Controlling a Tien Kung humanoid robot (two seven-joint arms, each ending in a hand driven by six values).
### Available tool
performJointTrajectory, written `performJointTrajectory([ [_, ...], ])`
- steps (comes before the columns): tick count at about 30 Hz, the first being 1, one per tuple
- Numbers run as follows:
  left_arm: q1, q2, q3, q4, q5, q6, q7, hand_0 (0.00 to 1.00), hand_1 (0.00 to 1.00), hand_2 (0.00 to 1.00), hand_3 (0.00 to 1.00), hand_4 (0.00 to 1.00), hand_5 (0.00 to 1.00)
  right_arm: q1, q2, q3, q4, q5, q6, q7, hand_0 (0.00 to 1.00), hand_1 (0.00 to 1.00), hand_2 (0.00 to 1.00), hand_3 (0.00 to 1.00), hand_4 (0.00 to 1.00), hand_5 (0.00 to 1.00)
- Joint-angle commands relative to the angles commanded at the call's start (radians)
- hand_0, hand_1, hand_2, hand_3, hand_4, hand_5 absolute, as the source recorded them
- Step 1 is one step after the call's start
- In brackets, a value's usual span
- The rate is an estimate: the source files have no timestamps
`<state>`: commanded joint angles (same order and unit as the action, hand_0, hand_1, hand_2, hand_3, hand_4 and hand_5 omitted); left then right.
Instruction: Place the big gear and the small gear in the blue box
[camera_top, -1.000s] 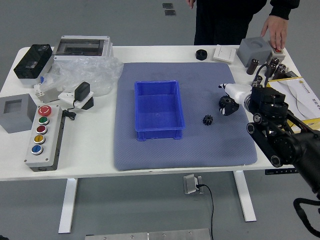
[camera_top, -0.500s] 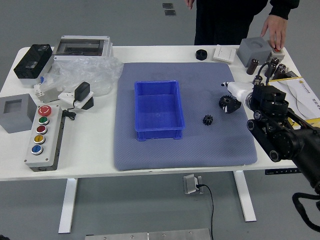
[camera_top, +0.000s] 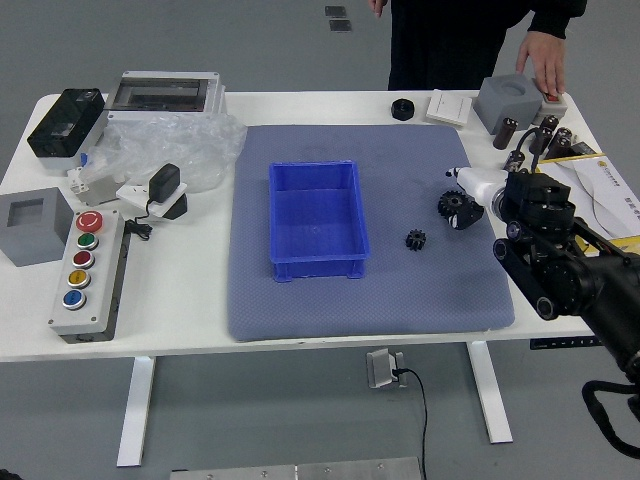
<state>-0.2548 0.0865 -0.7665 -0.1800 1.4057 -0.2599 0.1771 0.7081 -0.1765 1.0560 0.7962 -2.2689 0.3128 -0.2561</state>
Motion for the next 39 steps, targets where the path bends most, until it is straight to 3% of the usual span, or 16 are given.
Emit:
performJointTrajectory([
  [19,-0.002,-0.002,-0.003,0.000,-0.001,-0.001,0.000,0.881,0.861,0.859,0.836,0.818,0.555,0.017,0.020,-0.023,-0.041,0.000,0.008,-0.004,0.899,0.843,0.881,0.953,0.636,0.196],
  [20,-0.002,-0.002,-0.003,0.000,-0.001,-0.001,0.000,0.881,0.862,0.859,0.837,0.817,0.551,0.018,0.022,-0.024,-0.043,0.000,0.007,-0.005,0.891,0.835,0.870,0.891,0.639,0.213],
  [25,-0.003,-0.002,-0.004,0.000,0.000,-0.002,-0.001,0.881,0.862,0.859,0.837,0.817,0.551,0.022,0.026,-0.026,-0.052,0.000,0.002,-0.010,0.891,0.835,0.870,0.891,0.639,0.213],
  [26,-0.003,-0.003,-0.004,0.000,0.000,-0.002,-0.001,0.881,0.862,0.860,0.837,0.815,0.549,0.023,0.026,-0.026,-0.053,0.000,0.001,-0.011,0.869,0.822,0.840,0.798,0.619,0.266],
  [31,-0.002,-0.004,-0.003,0.000,0.000,-0.002,0.000,0.881,0.862,0.860,0.837,0.815,0.549,0.024,0.030,-0.025,-0.060,0.000,-0.009,-0.015,0.869,0.822,0.840,0.798,0.619,0.266],
  [32,-0.002,-0.004,-0.004,0.000,0.001,-0.002,0.000,0.882,0.862,0.861,0.839,0.814,0.549,0.024,0.031,-0.025,-0.061,0.000,-0.011,-0.015,0.797,0.757,0.788,0.688,0.559,0.398],
  [37,-0.001,-0.004,-0.005,0.000,0.002,-0.003,0.001,0.882,0.862,0.861,0.839,0.814,0.549,0.025,0.033,-0.024,-0.065,0.000,-0.016,-0.018,0.797,0.757,0.788,0.688,0.559,0.398],
  [39,-0.001,-0.004,-0.005,0.000,0.003,-0.003,0.001,0.883,0.864,0.861,0.840,0.812,0.545,0.025,0.034,-0.025,-0.067,0.000,-0.020,-0.019,0.740,0.709,0.747,0.660,0.539,0.424],
])
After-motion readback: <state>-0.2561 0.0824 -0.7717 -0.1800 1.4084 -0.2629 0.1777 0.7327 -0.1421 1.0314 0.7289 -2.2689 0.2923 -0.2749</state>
